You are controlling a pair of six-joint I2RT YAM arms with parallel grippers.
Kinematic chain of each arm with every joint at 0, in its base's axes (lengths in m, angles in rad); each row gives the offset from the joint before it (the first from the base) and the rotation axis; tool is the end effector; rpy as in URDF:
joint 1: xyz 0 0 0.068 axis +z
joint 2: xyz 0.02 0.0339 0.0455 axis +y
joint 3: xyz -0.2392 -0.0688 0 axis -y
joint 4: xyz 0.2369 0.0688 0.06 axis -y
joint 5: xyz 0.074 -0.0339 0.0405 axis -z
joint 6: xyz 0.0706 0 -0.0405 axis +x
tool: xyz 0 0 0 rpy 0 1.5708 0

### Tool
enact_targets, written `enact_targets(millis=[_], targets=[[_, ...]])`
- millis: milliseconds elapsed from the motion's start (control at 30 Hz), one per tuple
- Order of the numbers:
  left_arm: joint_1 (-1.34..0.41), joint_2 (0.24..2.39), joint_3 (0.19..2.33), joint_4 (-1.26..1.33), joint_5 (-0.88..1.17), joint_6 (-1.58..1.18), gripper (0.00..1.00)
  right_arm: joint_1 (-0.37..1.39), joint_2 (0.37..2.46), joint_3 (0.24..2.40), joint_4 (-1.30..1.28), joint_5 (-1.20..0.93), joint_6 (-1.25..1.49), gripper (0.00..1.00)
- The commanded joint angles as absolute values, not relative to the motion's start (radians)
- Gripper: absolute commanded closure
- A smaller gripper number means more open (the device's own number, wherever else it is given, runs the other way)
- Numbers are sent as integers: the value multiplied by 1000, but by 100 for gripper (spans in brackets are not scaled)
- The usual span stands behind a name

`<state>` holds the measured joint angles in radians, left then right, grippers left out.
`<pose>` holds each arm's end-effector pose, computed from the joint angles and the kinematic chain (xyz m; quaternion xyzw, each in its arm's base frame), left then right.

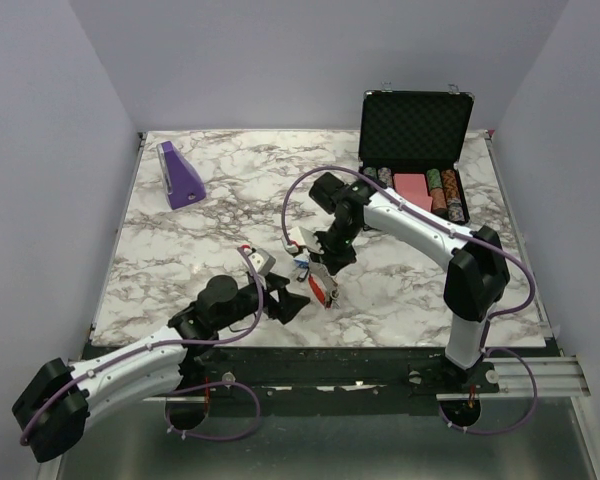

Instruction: Put the keys on the keyring

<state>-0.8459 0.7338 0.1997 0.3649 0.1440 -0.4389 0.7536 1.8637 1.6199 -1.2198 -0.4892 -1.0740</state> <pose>0.1374 -0.1704 0.1805 0.1995 0.7372 -0.4294 0.4820 0.2311 0.2623 0.2080 -0.7751 0.5814 0.2304 0.0899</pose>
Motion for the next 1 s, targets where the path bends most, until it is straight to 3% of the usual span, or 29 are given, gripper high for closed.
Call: enact_targets(millis=[0,400,633,967], targets=[[-862,814,163,676,200,-336,15,775,1832,1669,-1269,-371,-1081,99],[-891,1213,147,1229,167,-330,27,808,1887,1775,-1382,-313,-1083,99],[-891,1449,126,1592,153,-377,38,808,1885,1756,-1391,-334,-1083,99],[-891,1425,135,1574,92,-364,38,808,1873,1727,-1384,-388,-1088,99]])
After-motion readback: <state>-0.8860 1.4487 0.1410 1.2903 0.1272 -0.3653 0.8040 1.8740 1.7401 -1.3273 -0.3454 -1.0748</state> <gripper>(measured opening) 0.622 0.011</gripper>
